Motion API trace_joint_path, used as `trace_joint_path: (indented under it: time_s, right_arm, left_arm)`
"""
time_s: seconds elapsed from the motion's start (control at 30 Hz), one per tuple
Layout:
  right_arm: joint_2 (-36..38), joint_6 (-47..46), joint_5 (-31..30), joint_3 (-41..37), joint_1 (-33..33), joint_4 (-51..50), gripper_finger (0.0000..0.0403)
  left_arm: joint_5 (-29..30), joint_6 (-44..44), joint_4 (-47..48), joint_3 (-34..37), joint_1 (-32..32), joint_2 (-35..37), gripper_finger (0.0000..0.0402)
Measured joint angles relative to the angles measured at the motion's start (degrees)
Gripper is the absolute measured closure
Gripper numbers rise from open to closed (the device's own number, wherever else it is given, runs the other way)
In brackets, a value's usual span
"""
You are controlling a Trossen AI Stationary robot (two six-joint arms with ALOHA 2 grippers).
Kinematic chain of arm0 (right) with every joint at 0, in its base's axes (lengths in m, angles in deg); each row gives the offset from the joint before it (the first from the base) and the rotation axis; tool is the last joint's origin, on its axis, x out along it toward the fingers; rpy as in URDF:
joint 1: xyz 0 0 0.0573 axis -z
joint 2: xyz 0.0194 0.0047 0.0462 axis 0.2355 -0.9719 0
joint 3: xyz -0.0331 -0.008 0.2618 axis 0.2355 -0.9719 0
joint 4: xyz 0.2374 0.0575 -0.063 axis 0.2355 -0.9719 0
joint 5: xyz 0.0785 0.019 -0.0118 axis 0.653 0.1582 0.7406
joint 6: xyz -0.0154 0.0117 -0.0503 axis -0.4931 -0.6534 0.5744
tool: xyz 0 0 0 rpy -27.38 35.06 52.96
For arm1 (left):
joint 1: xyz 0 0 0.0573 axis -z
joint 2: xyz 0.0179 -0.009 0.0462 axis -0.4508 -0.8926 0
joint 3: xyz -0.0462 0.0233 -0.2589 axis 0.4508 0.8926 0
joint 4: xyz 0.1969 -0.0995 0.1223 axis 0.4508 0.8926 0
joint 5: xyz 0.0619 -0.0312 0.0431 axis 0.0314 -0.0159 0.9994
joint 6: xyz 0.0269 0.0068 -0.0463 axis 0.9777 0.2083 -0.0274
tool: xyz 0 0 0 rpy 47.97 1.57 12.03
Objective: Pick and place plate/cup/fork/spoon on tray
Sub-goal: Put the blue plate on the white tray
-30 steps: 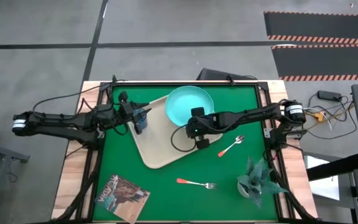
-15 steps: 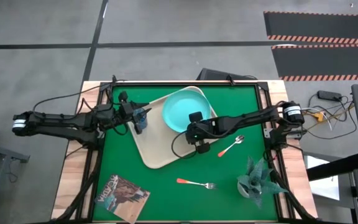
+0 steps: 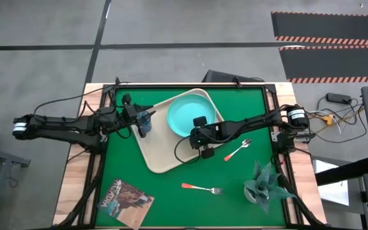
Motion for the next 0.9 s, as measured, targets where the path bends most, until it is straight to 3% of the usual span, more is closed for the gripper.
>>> trace_joint_path:
  time_s: [0.9]
  right_arm:
    - [0.0, -1.5, -0.2, -4.1, 0.0, 9.6, 0.0392]
  left_arm:
    - [0.0, 0.0, 0.0, 0.0, 0.0, 0.0, 0.0312]
